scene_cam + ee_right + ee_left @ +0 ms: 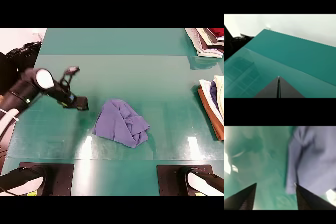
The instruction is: Fold the shirts.
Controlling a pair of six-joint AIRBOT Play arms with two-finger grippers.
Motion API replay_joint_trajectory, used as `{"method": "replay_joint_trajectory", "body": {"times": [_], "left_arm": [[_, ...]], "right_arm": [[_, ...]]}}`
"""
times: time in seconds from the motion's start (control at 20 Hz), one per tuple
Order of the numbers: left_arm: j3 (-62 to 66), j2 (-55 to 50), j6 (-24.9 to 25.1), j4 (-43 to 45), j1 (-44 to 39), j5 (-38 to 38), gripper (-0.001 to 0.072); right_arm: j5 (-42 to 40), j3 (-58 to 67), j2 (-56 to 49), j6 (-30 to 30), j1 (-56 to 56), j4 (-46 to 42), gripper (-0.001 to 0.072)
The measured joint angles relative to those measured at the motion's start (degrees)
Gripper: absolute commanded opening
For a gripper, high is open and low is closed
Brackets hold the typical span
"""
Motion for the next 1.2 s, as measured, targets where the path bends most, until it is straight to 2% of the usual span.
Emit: {"method": "replay_joint_trajectory", "body": {"times": [0.25,0.45,0.5,0.55,0.6,0.85,0.9,0.95,1.05,1.2], "left_arm": [[-14.03,0.00,6.27,-10.14,0.81,6.38,0.0543],[-20.17,0.11,10.29,-16.33,1.05,9.42,0.0542],[-20.98,0.11,11.74,-18.01,1.01,10.01,0.0502],[-21.75,0.09,13.11,-19.71,1.03,11.04,0.0401],[-22.36,-0.02,14.21,-20.96,1.01,12.07,0.0358],[-23.37,-0.07,16.52,-24.06,-1.40,15.39,0.0354],[-23.41,-0.07,16.74,-24.30,-2.32,16.11,0.0234],[-23.47,-0.07,16.79,-24.20,-2.95,16.90,0.0032],[-23.04,-0.11,16.74,-23.34,-2.93,17.05,0.0027],[-19.87,0.02,15.89,-20.28,0.79,12.57,0.0027]], "right_arm": [[0.07,0.00,0.00,0.00,0.00,0.00,0.0017],[0.11,0.00,0.00,0.00,0.00,0.00,0.0017],[0.11,0.00,0.00,0.00,0.00,0.00,0.0017],[0.11,0.00,0.00,0.00,0.00,0.00,0.0017],[0.11,0.00,0.00,0.00,0.00,0.02,0.0017],[0.42,0.00,0.00,0.00,0.00,0.07,0.0017],[0.50,0.00,0.00,0.00,0.00,0.07,0.0017],[0.59,0.00,0.00,0.00,0.00,0.09,0.0017],[0.87,-0.20,0.02,0.00,0.00,-0.04,0.0017],[2.14,-3.30,0.02,0.42,0.00,-0.92,0.0017]]}}
